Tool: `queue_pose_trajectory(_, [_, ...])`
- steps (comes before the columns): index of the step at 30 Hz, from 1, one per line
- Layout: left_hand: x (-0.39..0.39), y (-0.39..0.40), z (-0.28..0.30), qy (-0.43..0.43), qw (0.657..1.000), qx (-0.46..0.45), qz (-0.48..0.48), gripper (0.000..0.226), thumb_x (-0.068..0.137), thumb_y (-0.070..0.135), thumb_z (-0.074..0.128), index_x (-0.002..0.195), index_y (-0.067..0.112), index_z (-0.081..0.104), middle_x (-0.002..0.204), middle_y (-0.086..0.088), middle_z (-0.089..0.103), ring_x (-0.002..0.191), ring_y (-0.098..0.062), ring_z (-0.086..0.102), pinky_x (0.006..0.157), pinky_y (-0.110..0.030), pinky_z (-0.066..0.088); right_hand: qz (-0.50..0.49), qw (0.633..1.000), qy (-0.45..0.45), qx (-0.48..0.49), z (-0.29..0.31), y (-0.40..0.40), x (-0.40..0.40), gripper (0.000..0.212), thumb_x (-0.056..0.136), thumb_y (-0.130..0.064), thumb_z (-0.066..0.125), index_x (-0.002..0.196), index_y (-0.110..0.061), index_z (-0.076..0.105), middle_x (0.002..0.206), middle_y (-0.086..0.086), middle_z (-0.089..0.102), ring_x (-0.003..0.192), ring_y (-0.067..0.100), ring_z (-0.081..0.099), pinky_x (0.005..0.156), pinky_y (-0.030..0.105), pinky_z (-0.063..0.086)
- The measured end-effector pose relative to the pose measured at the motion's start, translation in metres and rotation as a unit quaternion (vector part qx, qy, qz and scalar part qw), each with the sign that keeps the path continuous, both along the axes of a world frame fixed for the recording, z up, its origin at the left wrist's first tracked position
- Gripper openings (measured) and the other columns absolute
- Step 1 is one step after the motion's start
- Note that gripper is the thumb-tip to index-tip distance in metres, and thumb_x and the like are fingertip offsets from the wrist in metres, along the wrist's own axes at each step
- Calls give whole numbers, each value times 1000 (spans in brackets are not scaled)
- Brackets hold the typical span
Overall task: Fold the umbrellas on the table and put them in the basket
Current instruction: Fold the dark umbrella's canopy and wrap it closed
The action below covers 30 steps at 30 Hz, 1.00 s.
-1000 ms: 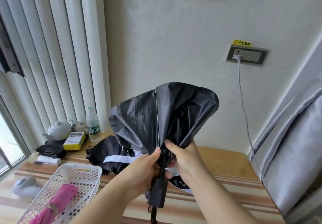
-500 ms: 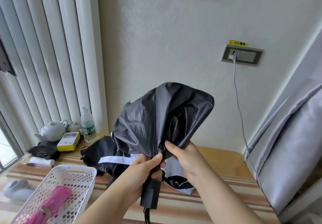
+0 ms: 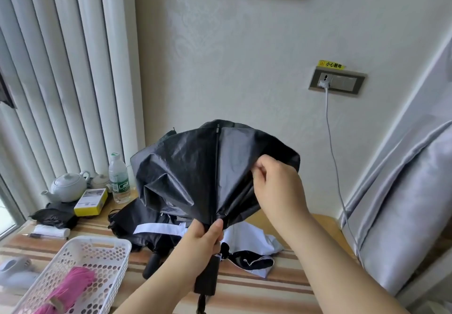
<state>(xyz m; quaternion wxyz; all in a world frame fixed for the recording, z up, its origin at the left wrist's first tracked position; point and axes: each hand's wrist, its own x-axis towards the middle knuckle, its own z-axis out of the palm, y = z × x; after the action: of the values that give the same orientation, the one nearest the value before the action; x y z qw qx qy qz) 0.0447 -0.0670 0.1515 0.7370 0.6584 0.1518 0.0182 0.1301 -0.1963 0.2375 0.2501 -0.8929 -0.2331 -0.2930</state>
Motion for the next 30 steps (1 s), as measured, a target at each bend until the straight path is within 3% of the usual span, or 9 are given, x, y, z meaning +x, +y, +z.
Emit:
queue_pose_trajectory(3, [9, 9, -1, 29, 994, -88, 53, 28, 97, 27, 51, 80, 6, 45, 59, -1, 44, 48, -13, 35, 57, -30, 39, 99, 987, -89, 90, -24, -5, -11, 15, 94, -11, 54, 81, -10, 62, 70, -11, 55, 65, 3, 46, 63, 1, 34])
queue_pose_trajectory(8, [16, 21, -4, 28, 988, -124, 81, 26, 97, 25, 51, 81, 9, 40, 66, -2, 48, 45, -10, 35, 54, -26, 34, 95, 960, 165, 206, -44, -16, -16, 20, 90, -12, 66, 81, -28, 59, 71, -11, 67, 72, 0, 63, 63, 8, 45])
queue_pose_trajectory(12, [14, 18, -4, 29, 990, -102, 90, 28, 97, 26, 52, 80, 10, 37, 70, -3, 52, 51, -13, 35, 55, -27, 35, 32, 917, 310, 247, -37, -15, -10, 9, 89, -27, 66, 84, -25, 59, 73, -7, 69, 72, 4, 63, 61, 13, 43])
queue_pose_trajectory(15, [12, 20, -9, 21, 994, -57, 87, 29, 97, 28, 52, 83, 10, 35, 71, -1, 53, 52, -12, 35, 56, -26, 33, -23, 927, 344, 146, -24, -9, -2, 49, 91, -50, 56, 65, -10, 45, 60, -2, 51, 59, 15, 49, 53, 26, 34])
queue_pose_trajectory(18, [11, 19, -10, 14, 996, -30, 80, 29, 96, 28, 52, 82, 9, 35, 72, -3, 52, 53, -12, 34, 57, -27, 32, 10, 959, 268, 91, -18, -2, -3, 49, 92, -36, 60, 58, -13, 33, 52, 1, 32, 50, 14, 30, 51, 29, 24])
queue_pose_trajectory(21, [13, 21, -6, 11, 994, -57, 95, 27, 97, 25, 51, 82, 9, 36, 72, -3, 51, 52, -12, 33, 55, -25, 32, 90, 969, 111, 200, -16, 0, -15, 36, 85, -17, 70, 61, -13, 45, 50, -8, 40, 50, 7, 37, 50, 18, 32])
queue_pose_trajectory(24, [16, 26, -3, 9, 990, -71, 120, 26, 98, 23, 50, 82, 11, 34, 71, -3, 51, 50, -12, 34, 50, -23, 33, 86, 901, 197, 376, -29, 1, -24, 36, 81, -3, 73, 63, -17, 45, 49, -15, 46, 49, 0, 41, 55, 11, 37])
queue_pose_trajectory(29, [11, 29, -5, 18, 991, -44, 128, 31, 97, 25, 51, 79, 10, 31, 73, -9, 48, 54, -15, 33, 35, -16, 35, 128, 637, 306, 696, -35, -5, -16, 39, 87, 20, 46, 70, -14, 37, 65, -1, 37, 61, 13, 36, 66, 20, 36])
queue_pose_trajectory(30, [11, 31, -6, 17, 991, -42, 129, 32, 98, 26, 50, 78, 11, 30, 73, -9, 47, 53, -15, 32, 36, -17, 36, 103, 633, 311, 701, -31, -9, -14, 33, 89, 16, 45, 75, -13, 39, 69, 1, 36, 62, 14, 36, 66, 21, 37])
